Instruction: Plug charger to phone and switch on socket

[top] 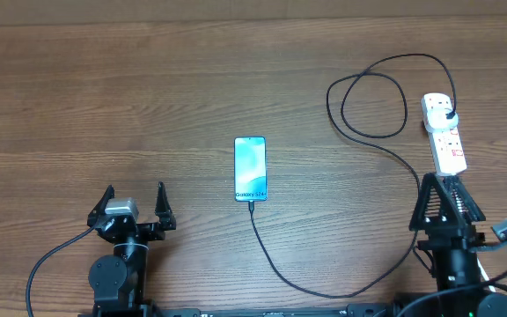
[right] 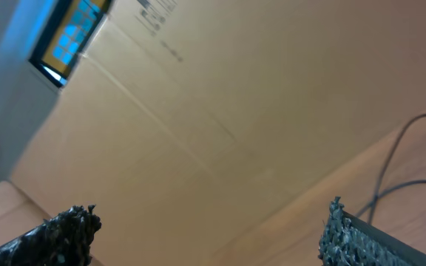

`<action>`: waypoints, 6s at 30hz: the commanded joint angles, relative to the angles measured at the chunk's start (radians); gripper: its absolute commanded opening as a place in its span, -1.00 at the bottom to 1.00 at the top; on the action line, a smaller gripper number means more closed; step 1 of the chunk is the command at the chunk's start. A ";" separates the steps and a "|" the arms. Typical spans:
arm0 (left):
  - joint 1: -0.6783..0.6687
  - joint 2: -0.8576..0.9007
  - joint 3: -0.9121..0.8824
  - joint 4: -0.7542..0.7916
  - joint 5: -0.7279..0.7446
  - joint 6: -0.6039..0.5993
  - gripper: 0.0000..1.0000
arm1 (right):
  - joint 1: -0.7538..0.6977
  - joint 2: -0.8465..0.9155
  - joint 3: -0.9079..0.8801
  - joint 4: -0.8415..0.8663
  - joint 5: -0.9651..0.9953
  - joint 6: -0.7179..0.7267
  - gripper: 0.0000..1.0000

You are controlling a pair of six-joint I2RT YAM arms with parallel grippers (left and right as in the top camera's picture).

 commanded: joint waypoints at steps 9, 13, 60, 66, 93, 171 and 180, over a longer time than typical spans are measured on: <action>0.003 -0.009 -0.006 0.001 0.001 0.030 0.99 | 0.007 -0.007 -0.302 0.211 0.066 -0.031 1.00; 0.003 -0.009 -0.006 0.001 0.001 0.030 0.99 | 0.007 -0.007 -0.374 0.253 0.066 -0.031 1.00; 0.003 -0.009 -0.006 0.001 0.001 0.030 0.99 | 0.011 -0.010 -0.430 0.197 0.092 -0.027 1.00; 0.003 -0.009 -0.006 0.001 0.001 0.030 0.99 | 0.011 -0.010 -0.430 0.197 0.092 -0.027 1.00; 0.003 -0.009 -0.006 0.001 0.001 0.030 0.99 | 0.011 -0.010 -0.430 0.196 0.092 -0.695 1.00; 0.003 -0.009 -0.006 0.001 0.001 0.030 0.99 | 0.011 -0.010 -0.430 0.196 0.092 -0.768 1.00; 0.003 -0.009 -0.006 0.001 0.001 0.030 0.99 | 0.011 -0.010 -0.430 0.196 0.092 -0.768 1.00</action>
